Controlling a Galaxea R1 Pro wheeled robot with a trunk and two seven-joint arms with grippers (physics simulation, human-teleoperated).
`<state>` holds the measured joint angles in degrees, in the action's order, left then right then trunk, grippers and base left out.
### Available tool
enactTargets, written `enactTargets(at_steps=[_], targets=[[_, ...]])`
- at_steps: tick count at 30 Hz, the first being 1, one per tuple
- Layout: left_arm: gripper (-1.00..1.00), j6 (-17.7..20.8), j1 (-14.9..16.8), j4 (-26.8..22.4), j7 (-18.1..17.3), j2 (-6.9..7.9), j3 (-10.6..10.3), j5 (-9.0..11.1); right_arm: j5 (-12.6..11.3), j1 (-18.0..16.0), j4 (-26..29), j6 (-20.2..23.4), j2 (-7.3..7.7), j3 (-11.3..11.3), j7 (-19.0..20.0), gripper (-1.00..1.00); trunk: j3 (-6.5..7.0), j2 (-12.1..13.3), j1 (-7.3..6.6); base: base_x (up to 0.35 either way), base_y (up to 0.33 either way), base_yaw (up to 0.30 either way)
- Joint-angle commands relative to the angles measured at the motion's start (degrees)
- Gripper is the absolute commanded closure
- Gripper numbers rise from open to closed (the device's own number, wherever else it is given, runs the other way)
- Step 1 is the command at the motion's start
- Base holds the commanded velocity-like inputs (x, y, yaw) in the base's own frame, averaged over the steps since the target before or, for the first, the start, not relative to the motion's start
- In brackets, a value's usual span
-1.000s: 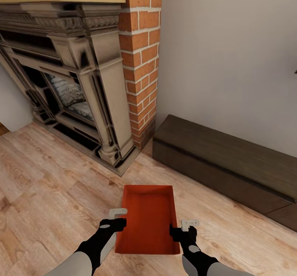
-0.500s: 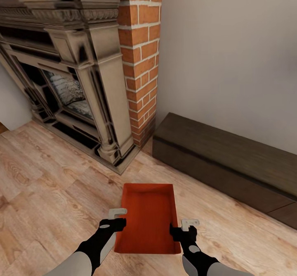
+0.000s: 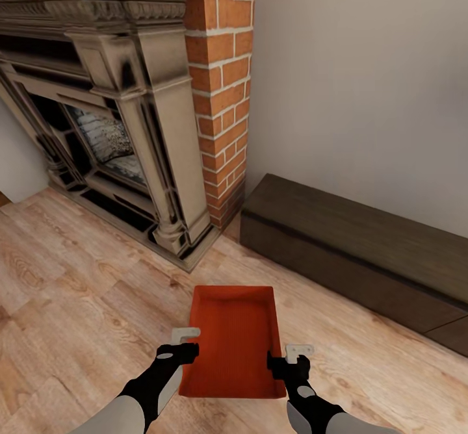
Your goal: Move the two storage containers from the living room to the garage. In the garage, place one container on the floor and stack the other container on top of it (either order is fine).
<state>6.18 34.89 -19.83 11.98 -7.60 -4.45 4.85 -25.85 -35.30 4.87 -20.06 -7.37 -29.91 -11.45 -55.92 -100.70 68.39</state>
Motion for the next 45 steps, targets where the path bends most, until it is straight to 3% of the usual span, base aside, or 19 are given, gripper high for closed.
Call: enactTargets(at_steps=[1,45], targets=[[-1.0,0.3,0.0,-0.1,0.4,0.04,-0.5,0.5,-0.4,0.0,0.0,-0.2,-0.01,-0.5,-0.2,-1.0,-0.22,-0.4,0.22,0.0,0.0,0.0],[-1.0,0.2,0.0,-0.1,0.4,0.32,-0.5,0.5,-0.3,0.0,0.0,-0.2,0.13,-0.6,-0.2,-1.0,-8.12,-18.1,9.88,0.0,0.0,0.0]])
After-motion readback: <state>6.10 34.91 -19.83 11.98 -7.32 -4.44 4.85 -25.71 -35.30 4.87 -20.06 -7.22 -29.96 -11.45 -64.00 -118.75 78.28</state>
